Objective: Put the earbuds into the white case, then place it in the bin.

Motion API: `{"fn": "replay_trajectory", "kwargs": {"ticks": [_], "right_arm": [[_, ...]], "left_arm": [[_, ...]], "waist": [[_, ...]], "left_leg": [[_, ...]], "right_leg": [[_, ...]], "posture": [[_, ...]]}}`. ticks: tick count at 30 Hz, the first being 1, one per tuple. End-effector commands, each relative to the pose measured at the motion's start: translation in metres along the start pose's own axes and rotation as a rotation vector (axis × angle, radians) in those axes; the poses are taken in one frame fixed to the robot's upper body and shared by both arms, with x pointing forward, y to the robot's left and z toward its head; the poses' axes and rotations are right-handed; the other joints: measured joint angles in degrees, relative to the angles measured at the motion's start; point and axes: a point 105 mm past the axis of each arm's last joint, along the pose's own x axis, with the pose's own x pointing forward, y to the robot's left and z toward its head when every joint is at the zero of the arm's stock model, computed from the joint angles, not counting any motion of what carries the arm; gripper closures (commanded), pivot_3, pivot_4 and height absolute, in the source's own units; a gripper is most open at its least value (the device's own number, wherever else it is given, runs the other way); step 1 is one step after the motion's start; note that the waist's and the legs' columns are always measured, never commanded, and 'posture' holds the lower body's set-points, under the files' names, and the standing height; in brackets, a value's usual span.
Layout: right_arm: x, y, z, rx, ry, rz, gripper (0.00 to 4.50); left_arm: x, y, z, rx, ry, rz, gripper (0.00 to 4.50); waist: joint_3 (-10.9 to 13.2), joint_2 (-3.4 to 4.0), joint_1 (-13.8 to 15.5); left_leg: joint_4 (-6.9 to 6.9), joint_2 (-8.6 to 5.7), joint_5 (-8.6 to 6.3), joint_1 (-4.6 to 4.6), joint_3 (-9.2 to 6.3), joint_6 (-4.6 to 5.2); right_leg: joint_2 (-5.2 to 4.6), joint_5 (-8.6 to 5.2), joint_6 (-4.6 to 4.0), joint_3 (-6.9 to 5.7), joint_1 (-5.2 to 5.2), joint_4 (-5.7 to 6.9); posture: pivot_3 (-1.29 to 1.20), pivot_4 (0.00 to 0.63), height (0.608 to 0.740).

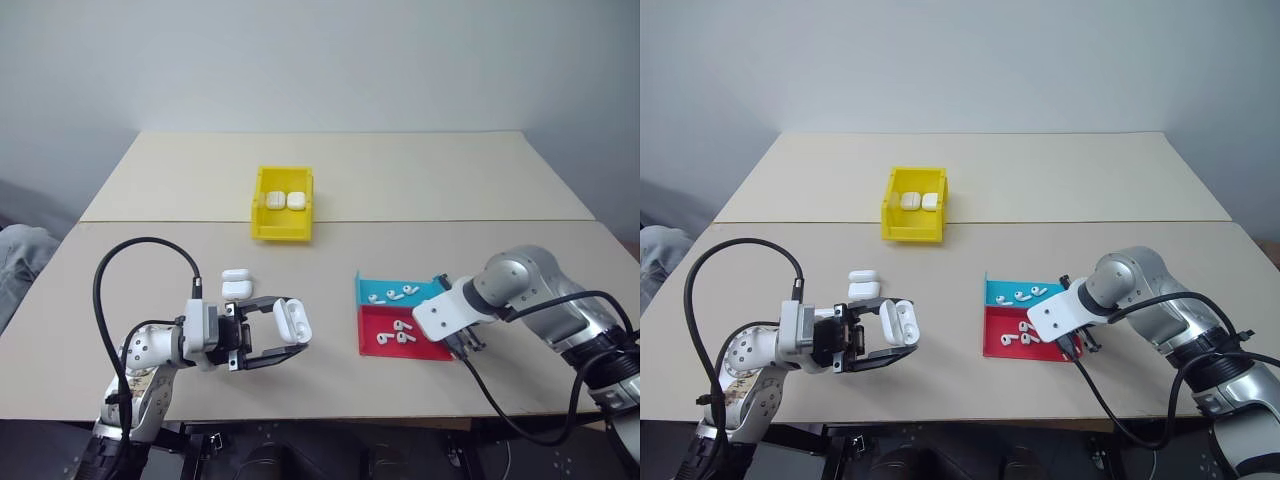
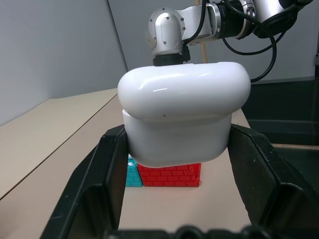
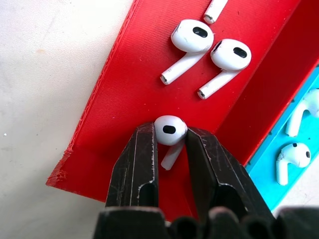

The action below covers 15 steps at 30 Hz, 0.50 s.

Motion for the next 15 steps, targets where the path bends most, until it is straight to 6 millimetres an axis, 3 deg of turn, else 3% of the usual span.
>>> {"fn": "replay_trajectory", "kwargs": {"ticks": [1, 3, 6, 11, 15], "right_arm": [[-0.016, -0.005, 0.005, 0.014, -0.021, -0.059, 3.80], [-0.034, -0.011, 0.013, 0.038, -0.070, -0.116, 3.80], [-0.077, -0.026, 0.034, 0.108, -0.237, -0.277, 3.80], [-0.147, -0.039, 0.058, 0.222, -0.630, -0.594, 3.80], [-0.173, -0.035, 0.073, 0.254, -0.911, -0.714, 3.80]], "left_arm": [[0.005, 0.003, 0.010, 0.045, -0.038, -0.007, 1.77], [0.009, 0.007, 0.016, 0.057, -0.063, -0.004, 1.77], [0.016, 0.010, 0.029, 0.062, -0.112, -0.016, 1.77], [0.030, 0.012, 0.047, 0.070, -0.196, -0.054, 1.77], [0.039, 0.015, 0.053, 0.057, -0.229, -0.084, 1.77]], "waist": [[0.00, 0.00, 0.02], [0.01, 0.00, 0.06], [0.01, 0.00, 0.26], [0.01, -0.01, 0.37], [0.00, -0.01, 0.40]], "left_leg": [[-0.01, 0.00, 0.00, 0.00, 0.00, 0.00], [-0.02, 0.00, 0.00, -0.01, 0.00, 0.00], [-0.01, 0.00, 0.00, -0.08, -0.02, 0.00], [-0.01, 0.00, -0.02, -0.10, -0.10, 0.03], [0.01, 0.00, -0.02, -0.07, -0.13, 0.03]], "right_leg": [[0.00, 0.00, 0.00, 0.00, 0.00, 0.00], [0.00, 0.00, 0.00, 0.00, -0.02, 0.00], [0.00, 0.00, -0.01, 0.01, -0.07, 0.01], [0.00, 0.01, -0.01, -0.03, 0.00, -0.07], [0.00, 0.02, -0.02, -0.09, 0.08, -0.04]], "posture": [[0.00, 0.150, 0.740], [0.00, 0.150, 0.740], [0.00, 0.150, 0.740], [0.00, 0.150, 0.740], [0.00, 0.150, 0.740]]}}
